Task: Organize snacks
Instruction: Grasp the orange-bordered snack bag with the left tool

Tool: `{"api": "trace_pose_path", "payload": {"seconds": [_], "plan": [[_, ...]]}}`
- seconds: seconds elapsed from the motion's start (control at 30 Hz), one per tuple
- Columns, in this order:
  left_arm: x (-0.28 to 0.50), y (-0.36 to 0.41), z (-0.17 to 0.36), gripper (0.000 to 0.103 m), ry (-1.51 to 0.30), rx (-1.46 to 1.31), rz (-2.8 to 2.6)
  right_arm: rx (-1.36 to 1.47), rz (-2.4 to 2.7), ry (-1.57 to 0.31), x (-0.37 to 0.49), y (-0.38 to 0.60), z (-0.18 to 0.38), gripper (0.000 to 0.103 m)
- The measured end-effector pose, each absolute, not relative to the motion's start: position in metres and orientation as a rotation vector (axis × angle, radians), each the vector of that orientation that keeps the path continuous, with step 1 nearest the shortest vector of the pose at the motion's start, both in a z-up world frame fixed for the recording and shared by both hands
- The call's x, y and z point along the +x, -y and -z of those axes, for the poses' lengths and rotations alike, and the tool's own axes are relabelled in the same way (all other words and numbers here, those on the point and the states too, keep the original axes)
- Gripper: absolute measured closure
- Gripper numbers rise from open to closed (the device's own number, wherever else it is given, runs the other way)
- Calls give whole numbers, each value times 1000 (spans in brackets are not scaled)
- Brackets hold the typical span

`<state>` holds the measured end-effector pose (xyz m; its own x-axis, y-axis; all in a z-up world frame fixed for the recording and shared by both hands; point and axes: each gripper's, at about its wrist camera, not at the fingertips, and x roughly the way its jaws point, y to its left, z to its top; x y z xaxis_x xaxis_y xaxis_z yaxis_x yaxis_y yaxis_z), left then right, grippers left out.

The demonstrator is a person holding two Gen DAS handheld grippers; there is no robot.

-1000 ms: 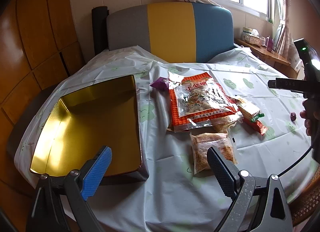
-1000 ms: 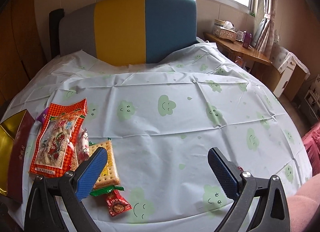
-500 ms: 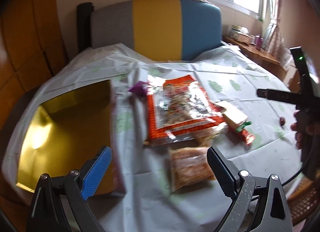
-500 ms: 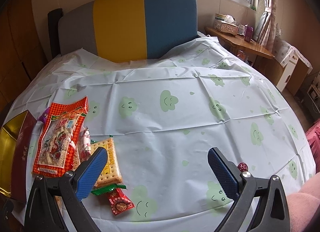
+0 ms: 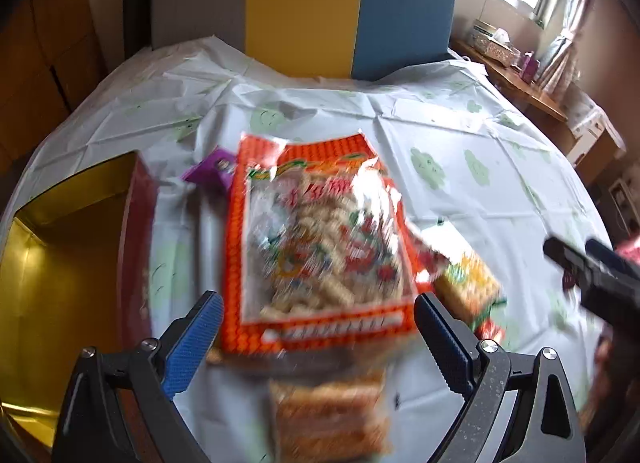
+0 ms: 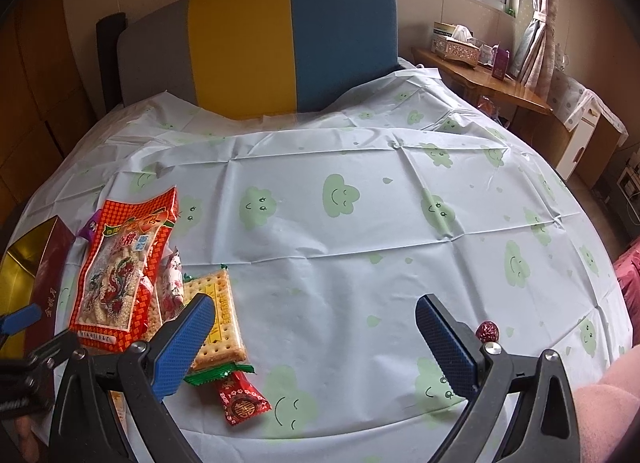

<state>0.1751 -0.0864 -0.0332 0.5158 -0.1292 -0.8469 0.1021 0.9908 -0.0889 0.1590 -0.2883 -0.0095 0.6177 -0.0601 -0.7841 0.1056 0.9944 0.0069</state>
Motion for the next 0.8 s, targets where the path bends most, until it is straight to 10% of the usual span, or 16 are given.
{"api": "trace_pose_path", "payload": {"seconds": [0.43, 0.8], "plan": [[225, 125, 70, 5, -1080, 130, 186, 53, 69, -926, 161, 285, 13, 1], [196, 78, 59, 55, -1009, -54, 309, 34, 67, -931, 162, 282, 15, 1]]}}
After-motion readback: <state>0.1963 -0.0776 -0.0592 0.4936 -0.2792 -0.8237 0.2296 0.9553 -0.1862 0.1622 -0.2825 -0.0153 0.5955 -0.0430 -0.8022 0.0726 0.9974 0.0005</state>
